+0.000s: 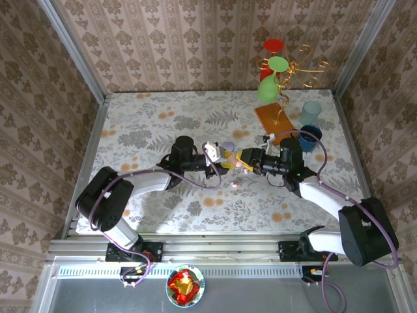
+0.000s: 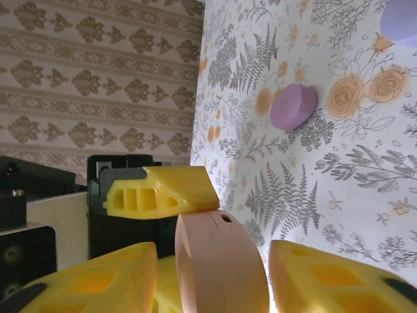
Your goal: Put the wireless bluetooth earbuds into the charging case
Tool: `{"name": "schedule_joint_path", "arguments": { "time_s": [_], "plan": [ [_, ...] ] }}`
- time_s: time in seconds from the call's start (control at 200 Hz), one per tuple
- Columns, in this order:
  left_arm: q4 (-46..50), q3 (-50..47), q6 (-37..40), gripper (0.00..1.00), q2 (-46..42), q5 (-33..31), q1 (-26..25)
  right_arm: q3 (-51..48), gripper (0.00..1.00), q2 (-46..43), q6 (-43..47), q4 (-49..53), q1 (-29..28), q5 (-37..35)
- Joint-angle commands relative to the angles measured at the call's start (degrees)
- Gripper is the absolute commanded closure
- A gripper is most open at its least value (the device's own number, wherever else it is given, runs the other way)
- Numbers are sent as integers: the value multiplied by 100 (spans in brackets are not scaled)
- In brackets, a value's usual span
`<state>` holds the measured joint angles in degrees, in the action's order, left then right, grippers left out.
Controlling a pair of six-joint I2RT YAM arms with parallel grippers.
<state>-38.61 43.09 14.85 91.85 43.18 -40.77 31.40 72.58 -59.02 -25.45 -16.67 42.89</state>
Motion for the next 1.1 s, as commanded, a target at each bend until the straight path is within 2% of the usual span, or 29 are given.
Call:
{"name": "schedule_joint_path", "arguments": {
  "time_s": [0.0, 0.155, 0.225, 0.265, 0.32, 0.395, 0.565, 0.6, 0.64, 0.78, 0.885, 1.02, 1.095],
  "plan": [
    [-249, -86, -181, 72, -184, 15, 35, 169, 59, 12, -95, -318, -16, 49],
    [-314, -91, -352, 72, -155, -267, 42, 122, 70, -68, -123, -364, -30, 92],
    [-365, -84, -413, 68, -131, -265, 37, 120, 77, -77, -132, -355, -22, 89],
    [-420, -74, -438, 61, -100, -212, 52, 121, 79, -82, -168, -360, -20, 71],
    [-634, -122, -530, 45, -63, -148, 106, 128, 80, -77, -229, -389, -11, 79],
    [-1398, -338, -865, 29, -19, -41, 214, 139, 82, -87, -371, -473, 23, 70],
    [-3148, -699, -1852, 13, 90, 225, 440, 163, 83, 96, -1185, -1435, 162, 399],
    [-3560, -751, -2115, 13, 170, 340, 516, 182, 83, 167, -1420, -1706, 179, 464],
    [-3577, -713, -2309, 12, 192, 456, 591, 203, 83, 247, -1684, -1988, 189, 534],
    [-3588, -766, -2201, 8, -8, 573, 597, 302, 84, 501, -2452, -2671, 189, 641],
    [-3591, -769, -2214, 8, -101, 599, 597, 302, 94, 676, -2920, -3149, 142, 551],
    [-3592, -684, -2320, 9, -43, 592, 605, 353, 93, 1030, -3372, -3929, 21, 655],
    [-3592, -643, -2359, 12, -20, 631, 627, 367, 93, 1074, -3440, -4009, -26, 672]
  ]
}}
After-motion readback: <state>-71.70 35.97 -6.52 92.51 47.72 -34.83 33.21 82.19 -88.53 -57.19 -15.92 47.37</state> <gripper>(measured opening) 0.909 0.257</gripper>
